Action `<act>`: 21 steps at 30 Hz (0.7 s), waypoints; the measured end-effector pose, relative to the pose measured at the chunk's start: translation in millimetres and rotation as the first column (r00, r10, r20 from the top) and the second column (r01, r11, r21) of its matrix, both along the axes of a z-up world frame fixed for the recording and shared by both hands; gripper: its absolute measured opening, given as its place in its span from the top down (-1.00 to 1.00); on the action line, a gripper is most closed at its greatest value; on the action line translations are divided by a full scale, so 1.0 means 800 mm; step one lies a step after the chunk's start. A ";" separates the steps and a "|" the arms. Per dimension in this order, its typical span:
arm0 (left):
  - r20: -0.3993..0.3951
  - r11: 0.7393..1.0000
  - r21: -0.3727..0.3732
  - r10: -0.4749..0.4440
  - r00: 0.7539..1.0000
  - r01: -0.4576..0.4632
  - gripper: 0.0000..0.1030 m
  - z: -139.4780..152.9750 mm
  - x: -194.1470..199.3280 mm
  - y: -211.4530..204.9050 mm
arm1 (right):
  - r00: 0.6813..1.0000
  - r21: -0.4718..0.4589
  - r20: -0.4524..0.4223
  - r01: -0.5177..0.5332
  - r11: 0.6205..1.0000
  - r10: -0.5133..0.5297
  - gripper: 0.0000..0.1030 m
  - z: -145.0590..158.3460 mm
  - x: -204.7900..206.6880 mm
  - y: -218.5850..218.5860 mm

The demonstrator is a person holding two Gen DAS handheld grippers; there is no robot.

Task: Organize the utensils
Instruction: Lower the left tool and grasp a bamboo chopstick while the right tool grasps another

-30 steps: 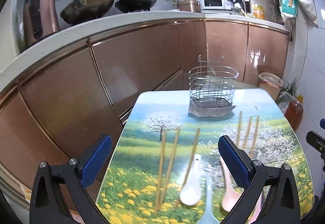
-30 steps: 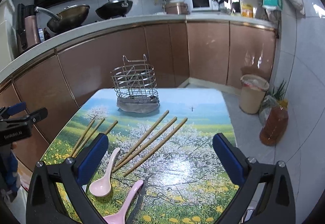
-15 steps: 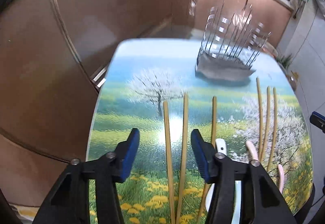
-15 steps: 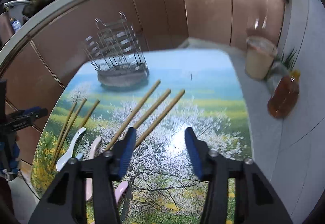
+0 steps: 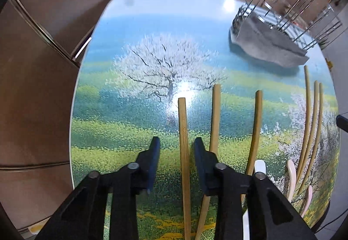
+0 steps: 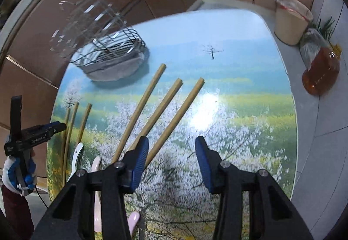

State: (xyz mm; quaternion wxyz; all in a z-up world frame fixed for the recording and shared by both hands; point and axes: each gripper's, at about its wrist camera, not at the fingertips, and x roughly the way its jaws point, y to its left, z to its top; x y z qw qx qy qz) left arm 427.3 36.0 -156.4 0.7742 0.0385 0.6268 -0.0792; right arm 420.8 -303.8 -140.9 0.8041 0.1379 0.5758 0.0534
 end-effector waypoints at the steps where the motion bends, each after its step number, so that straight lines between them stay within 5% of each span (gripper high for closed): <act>1: -0.002 1.000 0.012 -0.007 1.000 0.007 0.48 -0.001 0.000 -0.002 | 1.000 -0.006 -0.010 0.008 1.000 -0.009 0.17 -0.001 0.005 -0.002; 10: -0.038 0.998 0.046 -0.038 0.999 0.039 0.69 -0.004 0.016 -0.012 | 0.993 -0.039 -0.115 0.032 0.999 -0.036 0.19 -0.023 0.041 0.001; 21: -0.065 0.996 0.053 -0.068 0.996 0.072 0.83 -0.007 0.034 -0.011 | 0.978 -0.173 -0.209 -0.030 0.984 -0.007 0.68 -0.041 0.079 0.034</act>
